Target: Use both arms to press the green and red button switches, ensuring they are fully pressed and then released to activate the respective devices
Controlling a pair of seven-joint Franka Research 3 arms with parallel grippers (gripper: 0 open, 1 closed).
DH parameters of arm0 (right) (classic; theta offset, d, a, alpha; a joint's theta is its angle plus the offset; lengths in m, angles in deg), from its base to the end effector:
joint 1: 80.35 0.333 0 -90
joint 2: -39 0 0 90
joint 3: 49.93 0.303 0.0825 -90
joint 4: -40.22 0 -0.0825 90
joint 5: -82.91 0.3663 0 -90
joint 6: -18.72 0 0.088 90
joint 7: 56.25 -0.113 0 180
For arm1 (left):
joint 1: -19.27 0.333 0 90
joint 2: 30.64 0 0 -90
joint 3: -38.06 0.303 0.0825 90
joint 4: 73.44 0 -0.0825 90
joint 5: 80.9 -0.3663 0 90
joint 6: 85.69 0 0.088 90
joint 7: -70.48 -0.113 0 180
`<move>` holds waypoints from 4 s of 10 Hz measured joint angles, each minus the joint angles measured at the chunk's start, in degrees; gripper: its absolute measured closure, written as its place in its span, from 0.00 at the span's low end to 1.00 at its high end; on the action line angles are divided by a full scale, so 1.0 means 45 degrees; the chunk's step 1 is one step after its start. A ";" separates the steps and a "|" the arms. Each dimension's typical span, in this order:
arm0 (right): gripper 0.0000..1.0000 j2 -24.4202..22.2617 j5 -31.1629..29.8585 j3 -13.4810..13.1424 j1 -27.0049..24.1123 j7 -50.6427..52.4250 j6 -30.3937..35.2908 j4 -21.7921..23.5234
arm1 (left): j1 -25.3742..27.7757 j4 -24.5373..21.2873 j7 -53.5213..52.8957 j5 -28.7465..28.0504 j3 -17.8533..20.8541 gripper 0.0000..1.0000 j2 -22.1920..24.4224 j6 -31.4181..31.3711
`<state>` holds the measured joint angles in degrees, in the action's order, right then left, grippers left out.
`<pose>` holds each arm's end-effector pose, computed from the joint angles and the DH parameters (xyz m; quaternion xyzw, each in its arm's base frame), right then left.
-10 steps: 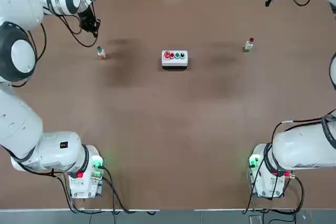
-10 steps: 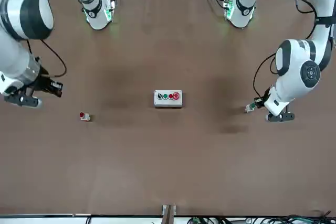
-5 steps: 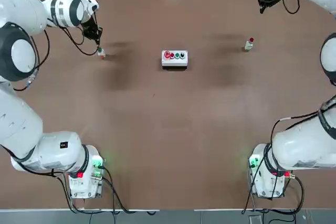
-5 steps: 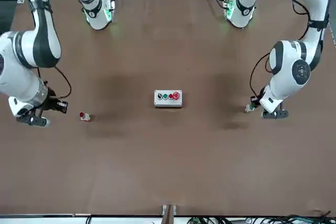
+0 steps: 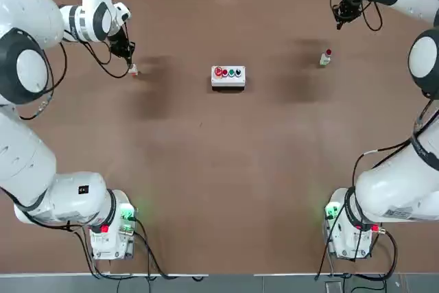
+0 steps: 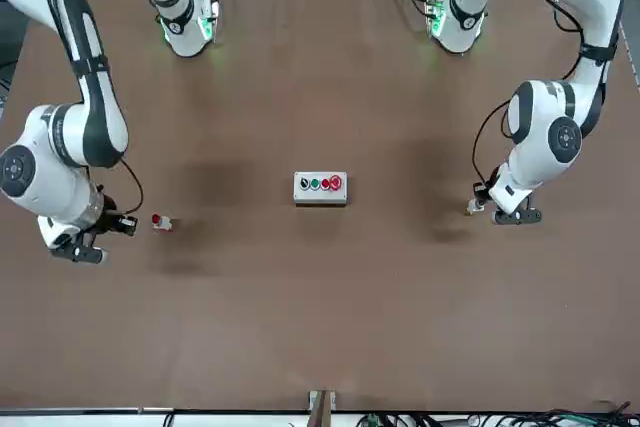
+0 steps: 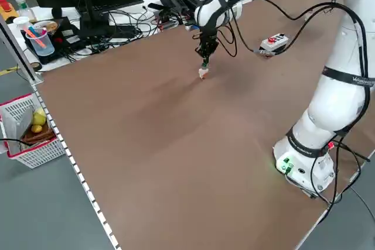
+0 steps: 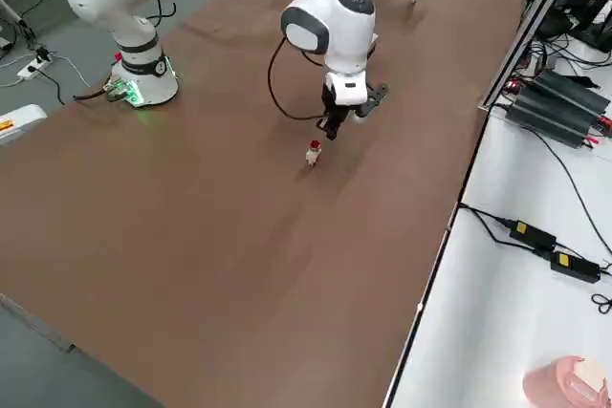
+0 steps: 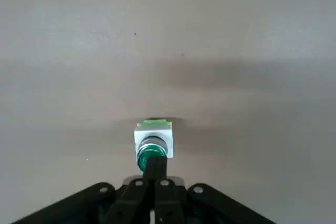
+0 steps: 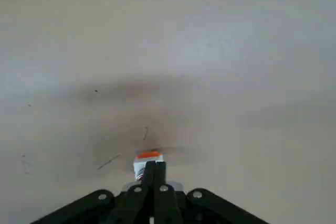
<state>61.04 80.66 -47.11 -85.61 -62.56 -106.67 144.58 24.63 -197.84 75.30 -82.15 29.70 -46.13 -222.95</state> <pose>0.6193 -0.0300 0.3177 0.9977 -0.0665 -0.0083 0.0069 0.5417 -0.0281 0.2606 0.9996 0.0099 -0.0222 0.0108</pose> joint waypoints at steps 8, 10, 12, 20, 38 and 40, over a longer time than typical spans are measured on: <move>0.99 0.0549 -0.0005 0.0113 -0.0039 -0.0001 -0.0988 0.0732 | 0.0233 -0.0018 -0.0004 0.0000 0.0006 0.99 -0.0150 -0.0196; 0.99 0.0548 -0.0004 0.0123 0.0132 -0.0166 -0.0981 0.0732 | 0.0232 -0.0018 -0.0004 0.0000 0.0003 0.99 -0.0155 -0.0213; 0.99 0.0549 -0.0004 0.0116 0.0151 -0.0208 -0.0985 0.0740 | 0.0230 -0.0018 -0.0004 0.0000 -0.0008 0.99 -0.0188 -0.0332; 0.99 0.0559 -0.0004 0.0124 0.0170 -0.0217 -0.1005 0.1118 | 0.0216 -0.0066 -0.0004 0.0000 -0.0038 0.99 -0.0279 -0.0498; 0.99 0.0750 -0.0004 0.0119 0.0168 -0.0230 -0.1132 0.1172 | 0.0211 -0.0134 -0.0004 0.0000 -0.0039 0.99 -0.0287 -0.0637; 0.99 0.0751 -0.0004 0.0118 0.0168 -0.0231 -0.1125 0.1158 | 0.0211 -0.0135 -0.0004 0.0000 -0.0039 0.99 -0.0276 -0.0637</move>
<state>64.41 80.64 -46.58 -84.85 -63.60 -111.74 149.79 25.58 -198.45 75.28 -82.15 29.52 -47.37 -225.82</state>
